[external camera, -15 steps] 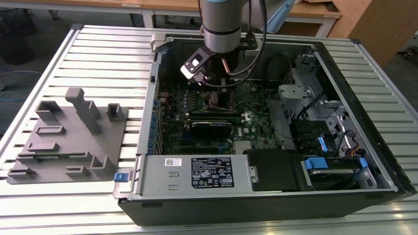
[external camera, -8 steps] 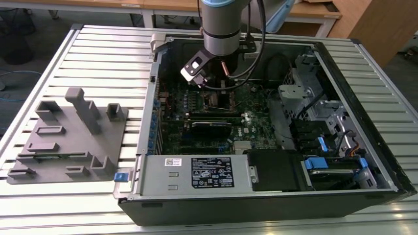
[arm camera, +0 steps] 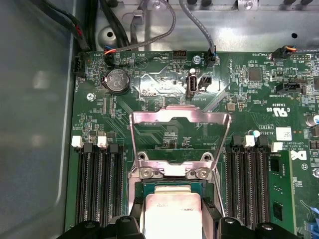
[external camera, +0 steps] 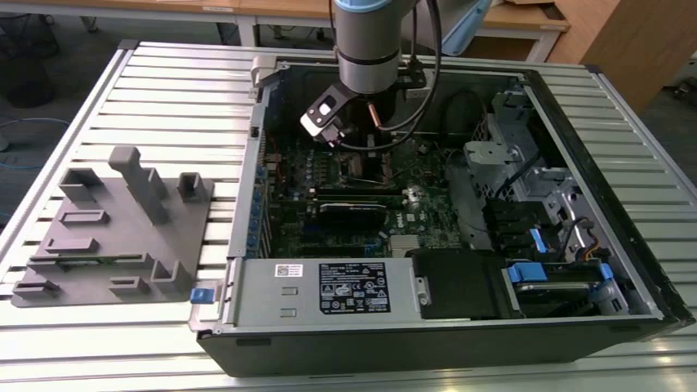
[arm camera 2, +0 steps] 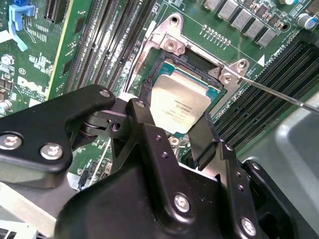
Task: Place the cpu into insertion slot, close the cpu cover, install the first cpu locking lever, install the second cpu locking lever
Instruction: 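Place the cpu into insertion slot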
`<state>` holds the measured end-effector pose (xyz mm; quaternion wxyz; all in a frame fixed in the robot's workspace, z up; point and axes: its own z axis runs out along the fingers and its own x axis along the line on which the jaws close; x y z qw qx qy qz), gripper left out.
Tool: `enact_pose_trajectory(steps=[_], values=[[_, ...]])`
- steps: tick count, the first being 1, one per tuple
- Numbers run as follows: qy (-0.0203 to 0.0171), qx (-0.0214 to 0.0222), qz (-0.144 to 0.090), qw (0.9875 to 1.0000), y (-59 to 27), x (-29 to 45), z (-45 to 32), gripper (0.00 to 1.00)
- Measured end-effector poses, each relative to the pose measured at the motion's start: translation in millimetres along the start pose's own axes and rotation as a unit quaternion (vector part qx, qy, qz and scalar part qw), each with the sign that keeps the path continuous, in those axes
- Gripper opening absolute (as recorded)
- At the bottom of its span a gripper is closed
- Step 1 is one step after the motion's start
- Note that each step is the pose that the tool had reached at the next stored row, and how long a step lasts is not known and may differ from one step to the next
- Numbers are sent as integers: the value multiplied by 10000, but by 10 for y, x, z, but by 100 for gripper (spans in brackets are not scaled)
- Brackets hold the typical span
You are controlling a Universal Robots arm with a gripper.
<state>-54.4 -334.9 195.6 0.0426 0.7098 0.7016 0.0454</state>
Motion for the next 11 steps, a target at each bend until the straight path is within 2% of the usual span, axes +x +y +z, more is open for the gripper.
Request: enact_pose_trajectory(steps=[11], values=[[-2, 1, 0, 10000, -16, 8, 33, 54]])
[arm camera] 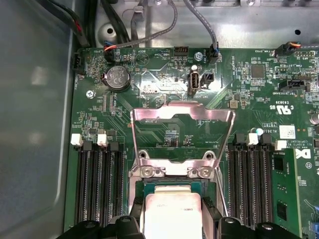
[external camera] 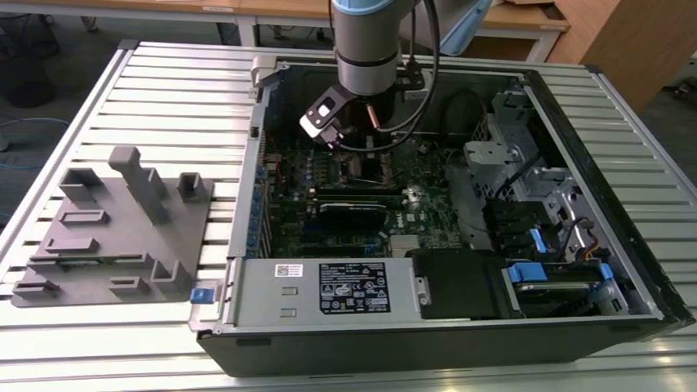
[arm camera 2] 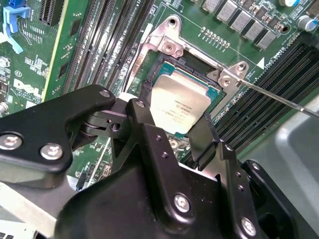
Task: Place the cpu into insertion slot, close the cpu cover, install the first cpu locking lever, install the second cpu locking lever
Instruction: 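Place the cpu into insertion slot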
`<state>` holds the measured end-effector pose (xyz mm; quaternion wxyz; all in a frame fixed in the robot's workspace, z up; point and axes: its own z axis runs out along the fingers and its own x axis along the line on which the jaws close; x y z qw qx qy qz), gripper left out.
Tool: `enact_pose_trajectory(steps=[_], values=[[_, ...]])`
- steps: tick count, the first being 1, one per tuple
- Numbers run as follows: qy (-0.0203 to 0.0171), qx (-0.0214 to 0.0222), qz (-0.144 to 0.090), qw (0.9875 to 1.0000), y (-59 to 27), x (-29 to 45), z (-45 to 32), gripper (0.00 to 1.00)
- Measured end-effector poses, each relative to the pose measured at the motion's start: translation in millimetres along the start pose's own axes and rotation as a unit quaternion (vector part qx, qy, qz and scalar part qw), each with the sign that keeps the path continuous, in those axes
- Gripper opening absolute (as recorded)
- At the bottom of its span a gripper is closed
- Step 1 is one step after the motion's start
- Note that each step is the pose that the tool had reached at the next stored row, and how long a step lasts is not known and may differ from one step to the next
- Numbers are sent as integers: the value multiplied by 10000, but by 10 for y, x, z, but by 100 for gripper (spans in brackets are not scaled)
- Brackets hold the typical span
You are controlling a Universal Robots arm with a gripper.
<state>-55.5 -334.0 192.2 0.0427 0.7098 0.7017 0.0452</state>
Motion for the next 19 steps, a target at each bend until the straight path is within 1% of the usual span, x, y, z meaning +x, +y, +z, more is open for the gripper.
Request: enact_pose_trajectory(steps=[5, 8, 10, 13, 19], values=[[-1, -1, 0, 10000, -2, 2, 4, 54], [-3, -4, 0, 10000, 1, 4, -8, 54], [-13, -1, -2, 10000, 2, 2, -26, 54], [-25, -2, 1, 10000, 3, 2, -31, 54], [-45, -2, 143, 9999, 2, -3, -21, 54]])
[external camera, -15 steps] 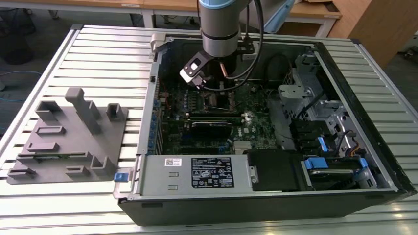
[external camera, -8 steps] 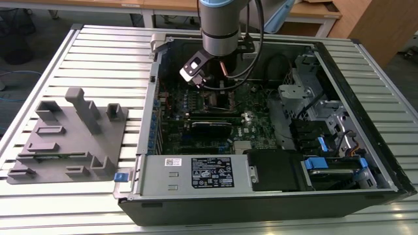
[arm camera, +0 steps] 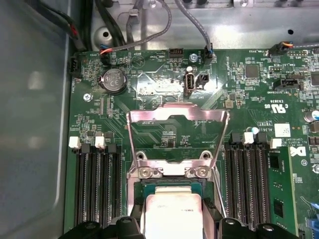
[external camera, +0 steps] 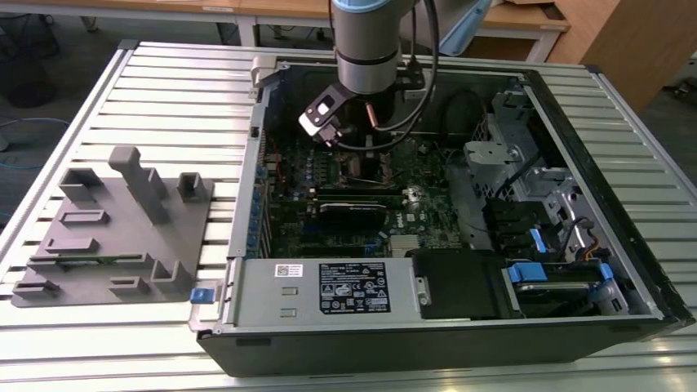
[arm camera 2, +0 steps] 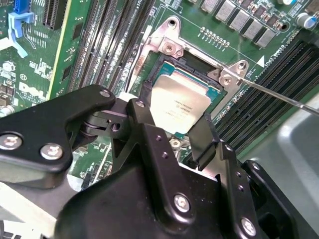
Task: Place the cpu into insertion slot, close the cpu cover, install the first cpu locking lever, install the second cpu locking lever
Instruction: 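Place the cpu into insertion slot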
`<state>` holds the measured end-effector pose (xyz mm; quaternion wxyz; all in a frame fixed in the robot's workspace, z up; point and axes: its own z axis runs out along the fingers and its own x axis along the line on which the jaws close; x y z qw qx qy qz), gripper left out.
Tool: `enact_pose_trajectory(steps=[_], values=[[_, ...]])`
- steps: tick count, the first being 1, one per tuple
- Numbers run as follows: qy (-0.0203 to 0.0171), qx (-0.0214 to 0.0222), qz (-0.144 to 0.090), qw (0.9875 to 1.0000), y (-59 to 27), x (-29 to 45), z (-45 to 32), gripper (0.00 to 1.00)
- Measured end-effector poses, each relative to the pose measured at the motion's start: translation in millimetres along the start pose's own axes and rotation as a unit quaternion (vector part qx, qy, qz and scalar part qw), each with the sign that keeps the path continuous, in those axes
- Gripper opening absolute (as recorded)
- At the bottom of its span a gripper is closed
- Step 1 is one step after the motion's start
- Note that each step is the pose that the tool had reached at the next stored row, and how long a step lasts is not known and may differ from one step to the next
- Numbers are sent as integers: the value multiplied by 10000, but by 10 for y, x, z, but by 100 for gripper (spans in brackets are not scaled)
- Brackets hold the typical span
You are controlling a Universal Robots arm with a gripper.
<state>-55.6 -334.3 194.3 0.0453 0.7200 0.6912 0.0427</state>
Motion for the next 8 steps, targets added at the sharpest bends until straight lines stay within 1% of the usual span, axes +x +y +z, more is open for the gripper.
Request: enact_pose_trajectory(steps=[8], values=[[-7, 3, 17, 10000, -6, 0, 36, 54]])
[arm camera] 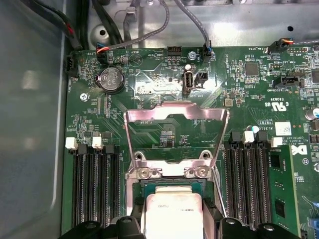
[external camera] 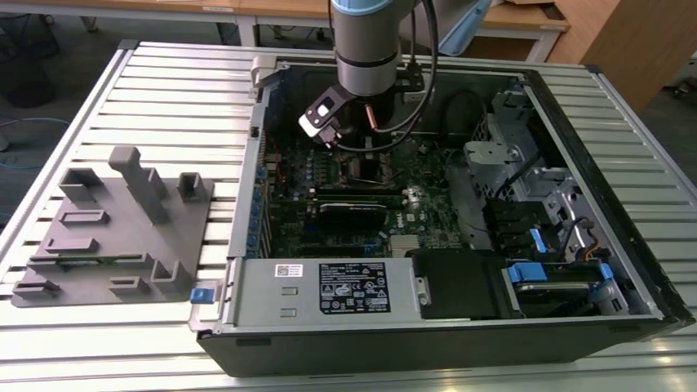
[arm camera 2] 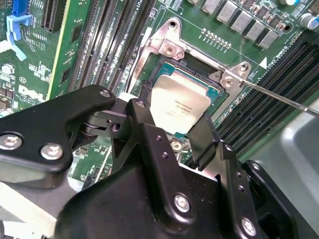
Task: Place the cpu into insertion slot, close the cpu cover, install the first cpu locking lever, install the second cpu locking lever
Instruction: 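Place the cpu into insertion slot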
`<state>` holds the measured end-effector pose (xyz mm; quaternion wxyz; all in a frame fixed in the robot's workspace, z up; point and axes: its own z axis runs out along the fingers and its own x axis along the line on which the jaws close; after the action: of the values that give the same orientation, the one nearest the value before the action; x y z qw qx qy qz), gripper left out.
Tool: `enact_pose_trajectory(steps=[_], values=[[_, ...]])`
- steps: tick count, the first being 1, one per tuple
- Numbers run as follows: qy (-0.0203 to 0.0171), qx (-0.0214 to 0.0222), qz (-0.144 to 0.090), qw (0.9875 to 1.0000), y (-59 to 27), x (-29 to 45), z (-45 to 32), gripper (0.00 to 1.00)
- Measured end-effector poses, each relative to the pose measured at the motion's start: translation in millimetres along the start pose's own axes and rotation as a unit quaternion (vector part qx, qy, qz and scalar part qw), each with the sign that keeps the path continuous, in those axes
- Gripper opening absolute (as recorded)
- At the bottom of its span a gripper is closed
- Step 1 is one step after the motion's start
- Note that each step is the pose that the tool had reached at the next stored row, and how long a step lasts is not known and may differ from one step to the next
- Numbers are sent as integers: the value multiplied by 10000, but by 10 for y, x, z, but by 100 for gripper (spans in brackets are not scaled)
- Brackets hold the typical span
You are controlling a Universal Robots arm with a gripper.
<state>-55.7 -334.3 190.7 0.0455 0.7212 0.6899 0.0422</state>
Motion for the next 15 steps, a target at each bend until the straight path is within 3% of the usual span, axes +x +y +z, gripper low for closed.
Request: enact_pose_trajectory(steps=[11, 12, 15], values=[[11, -6, 2, 10000, 1, 4, 9, 55], [9, -6, 2, 10000, 1, 3, 8, 61], [4, -3, 1, 10000, 0, 2, 4, 61]])
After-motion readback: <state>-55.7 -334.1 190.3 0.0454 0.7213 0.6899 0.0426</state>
